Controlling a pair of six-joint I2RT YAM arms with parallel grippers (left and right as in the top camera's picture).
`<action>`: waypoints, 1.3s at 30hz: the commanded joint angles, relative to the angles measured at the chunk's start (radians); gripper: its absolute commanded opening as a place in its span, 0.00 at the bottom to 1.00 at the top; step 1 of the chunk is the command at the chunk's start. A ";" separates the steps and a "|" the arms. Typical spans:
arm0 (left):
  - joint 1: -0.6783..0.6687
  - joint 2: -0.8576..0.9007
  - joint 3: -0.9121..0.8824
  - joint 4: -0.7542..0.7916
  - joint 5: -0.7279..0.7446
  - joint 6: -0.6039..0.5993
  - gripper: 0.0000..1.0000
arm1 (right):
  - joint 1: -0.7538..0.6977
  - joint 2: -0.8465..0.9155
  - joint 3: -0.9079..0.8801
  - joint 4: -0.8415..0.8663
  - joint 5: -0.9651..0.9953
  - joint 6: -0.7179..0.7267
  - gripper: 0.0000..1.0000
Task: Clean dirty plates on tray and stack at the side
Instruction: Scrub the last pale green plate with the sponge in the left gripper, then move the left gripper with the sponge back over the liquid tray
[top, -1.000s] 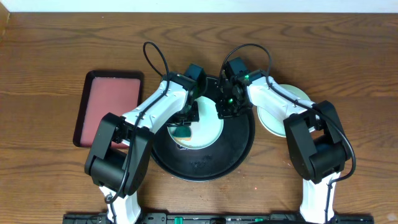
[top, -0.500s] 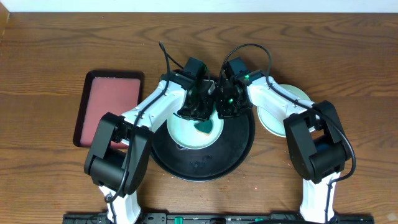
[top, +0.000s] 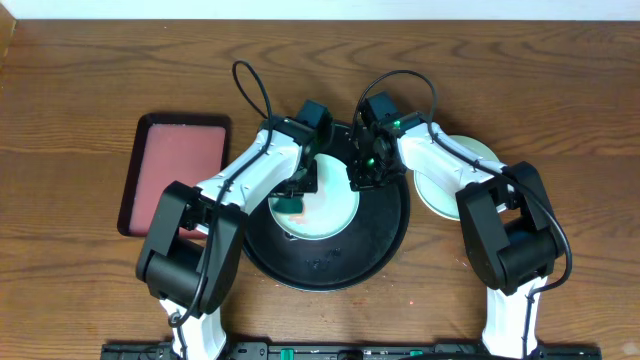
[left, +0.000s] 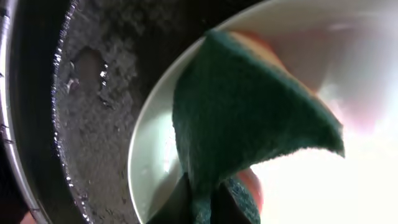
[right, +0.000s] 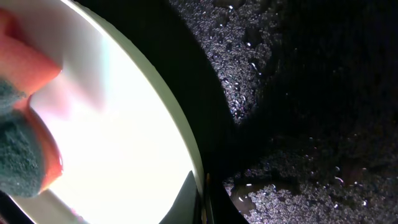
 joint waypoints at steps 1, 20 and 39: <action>0.006 0.007 -0.006 -0.047 0.147 0.097 0.07 | 0.003 0.034 0.007 0.000 0.027 0.011 0.01; 0.011 0.007 -0.006 0.203 -0.052 0.168 0.07 | 0.003 0.034 0.007 0.000 0.027 0.011 0.03; 0.277 -0.176 0.218 -0.168 -0.161 0.067 0.08 | 0.003 0.034 0.007 0.001 0.030 0.011 0.01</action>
